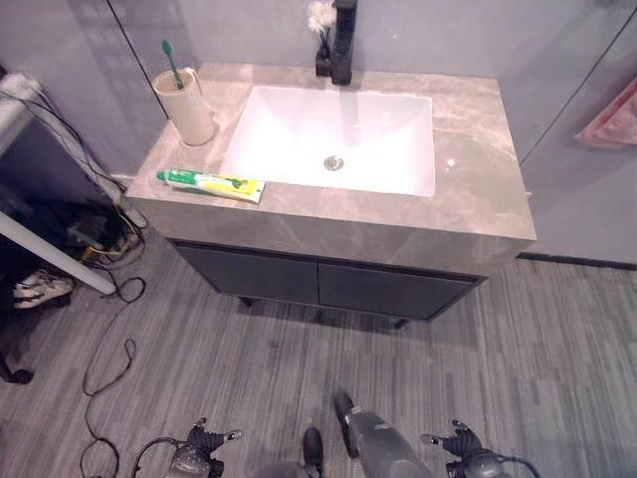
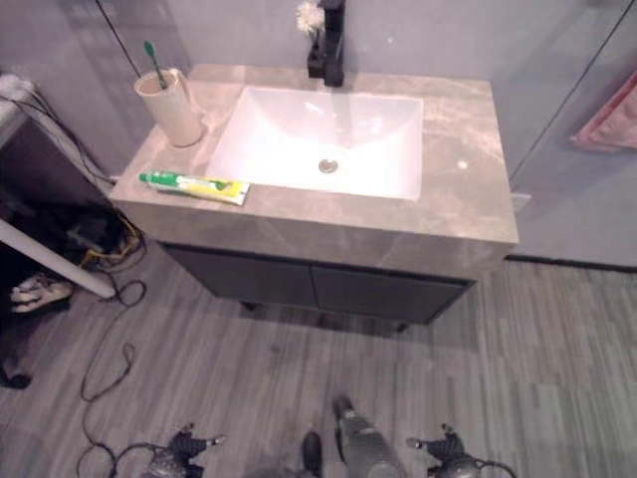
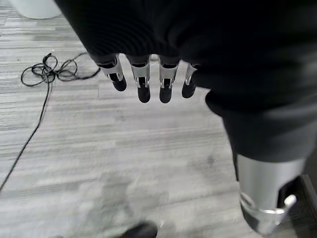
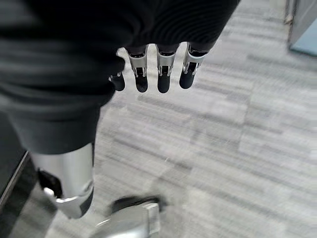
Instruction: Put brush and paste in cup on sink, flatten towel.
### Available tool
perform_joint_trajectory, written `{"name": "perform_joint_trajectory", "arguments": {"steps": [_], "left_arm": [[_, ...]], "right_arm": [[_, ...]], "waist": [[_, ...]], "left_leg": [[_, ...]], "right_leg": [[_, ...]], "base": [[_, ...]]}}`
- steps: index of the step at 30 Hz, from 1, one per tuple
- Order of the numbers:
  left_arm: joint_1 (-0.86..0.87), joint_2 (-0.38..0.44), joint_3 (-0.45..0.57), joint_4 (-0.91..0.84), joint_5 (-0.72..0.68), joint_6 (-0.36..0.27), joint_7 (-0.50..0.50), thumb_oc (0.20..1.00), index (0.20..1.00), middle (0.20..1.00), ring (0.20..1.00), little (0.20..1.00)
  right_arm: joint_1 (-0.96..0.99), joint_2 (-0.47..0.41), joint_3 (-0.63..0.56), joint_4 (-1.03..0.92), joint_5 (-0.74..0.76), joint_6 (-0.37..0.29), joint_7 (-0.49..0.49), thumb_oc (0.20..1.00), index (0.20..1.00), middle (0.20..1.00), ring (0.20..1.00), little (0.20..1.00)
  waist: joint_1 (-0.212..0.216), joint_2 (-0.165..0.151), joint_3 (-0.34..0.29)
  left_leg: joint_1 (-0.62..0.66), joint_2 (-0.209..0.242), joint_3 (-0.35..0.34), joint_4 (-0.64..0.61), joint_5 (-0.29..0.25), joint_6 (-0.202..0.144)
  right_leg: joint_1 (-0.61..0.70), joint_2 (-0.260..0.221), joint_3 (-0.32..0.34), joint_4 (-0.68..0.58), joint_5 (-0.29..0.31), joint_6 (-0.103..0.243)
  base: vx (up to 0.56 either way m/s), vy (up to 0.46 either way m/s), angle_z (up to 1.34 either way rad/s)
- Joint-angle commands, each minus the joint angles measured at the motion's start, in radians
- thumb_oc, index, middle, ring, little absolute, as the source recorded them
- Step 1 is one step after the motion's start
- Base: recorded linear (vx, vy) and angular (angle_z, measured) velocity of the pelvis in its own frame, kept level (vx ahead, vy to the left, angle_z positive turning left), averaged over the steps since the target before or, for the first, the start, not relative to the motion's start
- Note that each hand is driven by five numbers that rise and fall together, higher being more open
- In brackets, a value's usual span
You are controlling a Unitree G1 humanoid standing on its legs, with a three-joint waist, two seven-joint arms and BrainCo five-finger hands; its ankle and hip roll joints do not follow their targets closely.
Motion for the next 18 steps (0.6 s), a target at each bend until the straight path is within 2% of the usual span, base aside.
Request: {"name": "perform_joint_trajectory", "arguments": {"steps": [1, 2, 3, 5, 6, 7, 8, 9, 11, 13, 14, 15, 16, 18], "left_arm": [[-0.033, 0.004, -0.012, 0.012, 0.063, -0.006, -0.017, 1.0, 1.0, 1.0, 1.0, 1.0], [-0.033, 0.004, -0.012, 0.012, 0.063, -0.006, -0.017, 1.0, 1.0, 1.0, 1.0, 1.0], [-0.029, -0.005, -0.016, 0.013, 0.066, -0.006, -0.017, 1.0, 1.0, 1.0, 1.0, 1.0], [-0.022, -0.023, -0.017, 0.012, 0.061, -0.007, -0.021, 1.0, 1.0, 1.0, 1.0, 1.0], [-0.022, -0.024, -0.017, 0.011, 0.061, -0.007, -0.021, 1.0, 1.0, 1.0, 1.0, 1.0], [-0.027, -0.03, -0.026, 0.001, 0.065, -0.009, -0.019, 1.0, 1.0, 1.0, 1.0, 1.0], [-0.031, -0.03, -0.032, -0.004, 0.067, -0.01, -0.018, 1.0, 1.0, 1.0, 1.0, 1.0], [-0.033, -0.029, -0.035, -0.007, 0.069, -0.01, -0.016, 1.0, 1.0, 1.0, 1.0, 1.0], [-0.035, -0.025, -0.033, -0.012, 0.063, -0.01, -0.008, 1.0, 1.0, 1.0, 1.0, 1.0], [-0.035, -0.025, -0.033, -0.012, 0.063, -0.01, -0.008, 1.0, 1.0, 1.0, 1.0, 1.0], [-0.035, -0.024, -0.029, -0.008, 0.06, -0.007, -0.003, 1.0, 1.0, 1.0, 1.0, 1.0], [-0.033, -0.019, -0.025, -0.001, 0.06, -0.007, 0.006, 1.0, 1.0, 1.0, 1.0, 1.0], [-0.03, -0.016, -0.024, 0.004, 0.058, -0.007, 0.01, 1.0, 1.0, 1.0, 1.0, 1.0], [-0.03, -0.014, -0.023, 0.012, 0.051, -0.004, 0.02, 1.0, 1.0, 1.0, 1.0, 1.0]], "right_arm": [[-0.01, -0.067, -0.01, 0.001, 0.002, -0.028, -0.005, 1.0, 1.0, 1.0, 1.0, 1.0], [-0.01, -0.067, -0.01, 0.001, 0.002, -0.028, -0.005, 1.0, 1.0, 1.0, 1.0, 1.0], [-0.006, -0.068, -0.01, 0.011, 0.005, -0.029, -0.007, 1.0, 1.0, 1.0, 1.0, 1.0], [0.007, -0.085, -0.016, 0.003, 0.001, -0.032, -0.005, 1.0, 1.0, 1.0, 1.0, 1.0], [0.007, -0.085, -0.016, 0.003, 0.001, -0.032, -0.005, 1.0, 1.0, 1.0, 1.0, 1.0], [0.005, -0.102, -0.024, -0.008, -0.004, -0.033, -0.005, 1.0, 1.0, 1.0, 1.0, 1.0], [0.0, -0.11, -0.021, -0.015, -0.009, -0.032, -0.01, 1.0, 1.0, 1.0, 1.0, 1.0], [-0.001, -0.117, -0.019, -0.025, -0.012, -0.031, -0.013, 1.0, 1.0, 1.0, 1.0, 1.0], [-0.003, -0.125, -0.024, -0.036, -0.008, -0.029, -0.019, 1.0, 1.0, 1.0, 1.0, 1.0], [-0.003, -0.125, -0.024, -0.037, -0.008, -0.029, -0.019, 1.0, 1.0, 1.0, 1.0, 1.0], [0.002, -0.124, -0.03, -0.036, 0.0, -0.027, -0.026, 1.0, 1.0, 1.0, 1.0, 1.0], [-0.001, -0.122, -0.032, -0.032, 0.005, -0.029, -0.033, 1.0, 1.0, 1.0, 1.0, 1.0], [-0.002, -0.121, -0.029, -0.028, 0.001, -0.029, -0.038, 1.0, 1.0, 1.0, 1.0, 1.0], [-0.006, -0.12, -0.02, -0.017, -0.016, -0.027, -0.04, 1.0, 1.0, 1.0, 1.0, 1.0]], "waist": [[-0.038, 0.043, 0.008], [-0.038, 0.043, 0.009], [-0.038, 0.047, -0.001], [-0.037, 0.06, -0.013], [-0.038, 0.061, -0.013], [-0.038, 0.055, 0.0], [-0.034, 0.045, 0.011], [-0.028, 0.038, 0.02], [-0.029, 0.026, 0.017], [-0.027, 0.028, 0.018], [-0.031, 0.019, 0.011], [-0.022, 0.021, -0.002], [-0.018, 0.027, -0.002], [-0.017, 0.039, -0.007]], "left_leg": [[0.019, -0.067, -0.003, 0.077, 0.022, -0.123], [0.021, -0.067, -0.003, 0.077, 0.021, -0.123], [0.022, -0.069, -0.004, 0.094, 0.018, -0.129], [-0.001, -0.079, -0.002, 0.217, 0.031, -0.169], [-0.002, -0.079, -0.002, 0.221, 0.029, -0.169], [-0.088, -0.076, 0.036, 0.418, 0.091, -0.251], [-0.137, -0.072, 0.059, 0.502, 0.124, -0.287], [-0.18, -0.067, 0.082, 0.57, 0.137, -0.306], [-0.22, -0.011, 0.15, 0.611, 0.129, -0.291], [-0.221, -0.008, 0.152, 0.615, 0.125, -0.291], [-0.235, 0.097, 0.221, 0.547, 0.095, -0.245], [-0.229, 0.117, 0.187, 0.43, 0.071, -0.215], [-0.219, 0.126, 0.141, 0.345, 0.074, -0.21], [-0.215, 0.166, 0.077, 0.231, 0.116, -0.222]], "right_leg": [[0.189, 0.059, -0.011, -0.07, 0.094, -0.003], [0.192, 0.059, -0.012, -0.072, 0.094, -0.003], [0.211, 0.058, -0.003, -0.09, 0.092, -0.017], [0.265, 0.053, -0.001, -0.142, 0.09, -0.035], [0.267, 0.054, -0.002, -0.143, 0.091, -0.035], [0.304, 0.024, -0.018, -0.17, 0.096, -0.036], [0.32, 0.007, -0.021, -0.179, 0.096, -0.037], [0.333, -0.005, -0.022, -0.185, 0.097, -0.041], [0.349, -0.028, -0.029, -0.193, 0.092, -0.047], [0.349, -0.025, -0.027, -0.193, 0.092, -0.047], [0.37, -0.053, -0.039, -0.205, 0.081, -0.047], [0.37, -0.06, -0.028, -0.204, 0.067, -0.04], [0.369, -0.058, -0.015, -0.193, 0.052, -0.035], [0.363, -0.06, 0.004, -0.177, 0.03, -0.03]], "base": [[0.11, -0.027, 0.99], [0.12, -0.019, 1.07], [0.18, -0.033, 0.6], [0.21, -0.043, 0.25], [0.13, -0.05, 0.22], [0.08, -0.057, 0.28], [0.08, -0.079, 0.36], [0.04, -0.07, 0.33], [0.06, -0.06, 0.17], [0.06, -0.003, 0.04], [0.21, 0.062, -0.03], [0.29, 0.122, 0.0], [0.25, 0.153, 0.0], [0.2, 0.171, -0.28]]}}
